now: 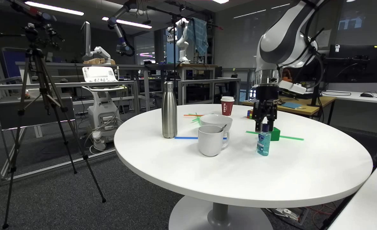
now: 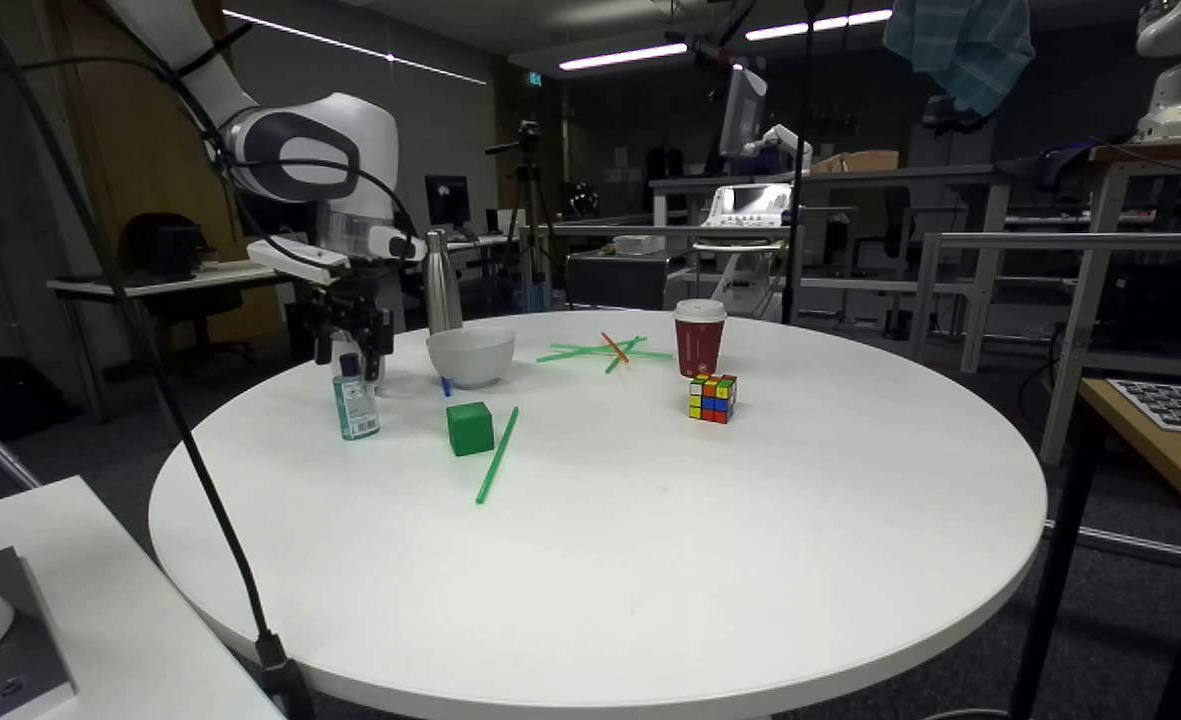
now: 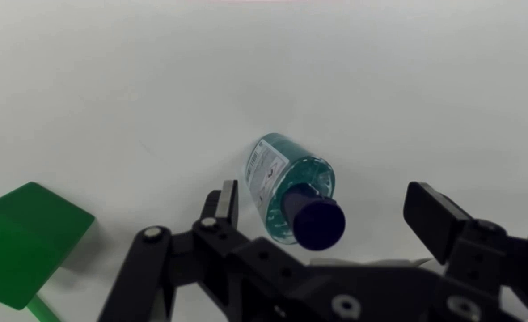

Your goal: Put the bottle in the bowl

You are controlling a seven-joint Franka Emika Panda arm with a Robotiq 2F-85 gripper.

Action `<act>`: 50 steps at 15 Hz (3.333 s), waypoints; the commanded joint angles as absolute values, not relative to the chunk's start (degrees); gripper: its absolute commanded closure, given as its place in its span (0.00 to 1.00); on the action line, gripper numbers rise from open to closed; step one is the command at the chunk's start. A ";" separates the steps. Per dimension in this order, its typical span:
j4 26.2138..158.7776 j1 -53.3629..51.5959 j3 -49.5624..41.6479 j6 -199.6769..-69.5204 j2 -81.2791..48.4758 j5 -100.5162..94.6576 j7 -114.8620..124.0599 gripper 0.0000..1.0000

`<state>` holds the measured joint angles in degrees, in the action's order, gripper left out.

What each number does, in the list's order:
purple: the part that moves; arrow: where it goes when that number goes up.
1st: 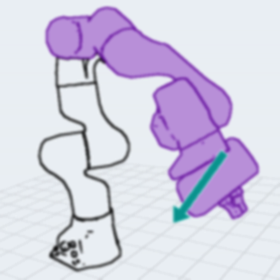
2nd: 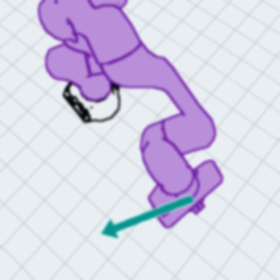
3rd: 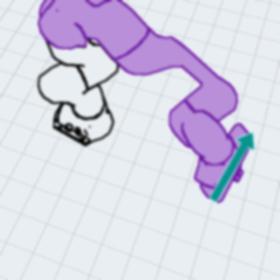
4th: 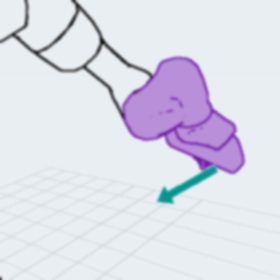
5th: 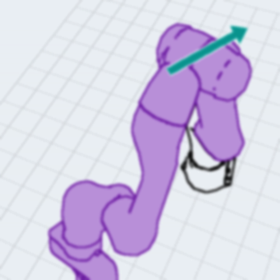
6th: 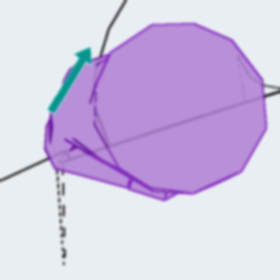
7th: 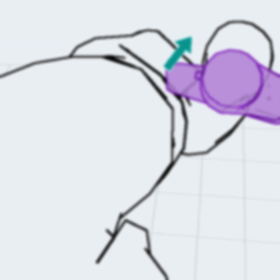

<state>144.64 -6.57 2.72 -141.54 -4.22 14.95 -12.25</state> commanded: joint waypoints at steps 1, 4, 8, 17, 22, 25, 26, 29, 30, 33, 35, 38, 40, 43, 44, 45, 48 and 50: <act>142.90 -5.10 3.79 -140.69 -5.51 16.14 -14.08 0.00; 142.92 -5.07 3.79 -140.67 -5.56 16.03 -13.97 0.00; 142.89 -5.06 3.79 -140.55 -5.67 15.79 -13.71 0.24; 142.73 -5.03 4.00 -140.58 -6.02 15.57 -13.89 0.87; 142.90 -5.00 4.09 -140.86 -5.69 15.06 -13.42 0.89; 143.19 -5.04 4.10 -141.10 -4.53 14.78 -13.14 0.89; 143.23 -5.05 4.09 -141.14 -4.05 14.73 -13.11 0.89; 143.11 -5.11 4.07 -141.25 -3.24 14.54 -13.03 0.89; 143.05 -5.15 4.09 -141.31 -3.11 14.44 -13.00 0.89; 142.79 -5.27 4.25 -141.67 -3.17 14.16 -12.83 0.89; 142.31 -5.31 4.31 -142.24 -3.38 14.02 -12.49 0.89; 140.90 -5.25 4.27 -143.30 -3.50 13.81 -12.07 0.89; 139.78 -5.25 4.25 -143.75 -3.55 13.48 -11.87 0.89; 138.08 -5.30 4.28 -143.99 -3.96 13.01 -11.73 0.89; 137.60 -5.32 4.28 -143.96 -4.19 12.85 -11.63 0.89; 137.15 -5.37 4.30 -144.05 -4.47 12.62 -11.48 0.89; 135.84 -5.41 4.32 -144.27 -5.26 12.32 -10.98 0.89; 134.89 -5.38 4.31 -144.17 -5.56 12.28 -10.78 0.89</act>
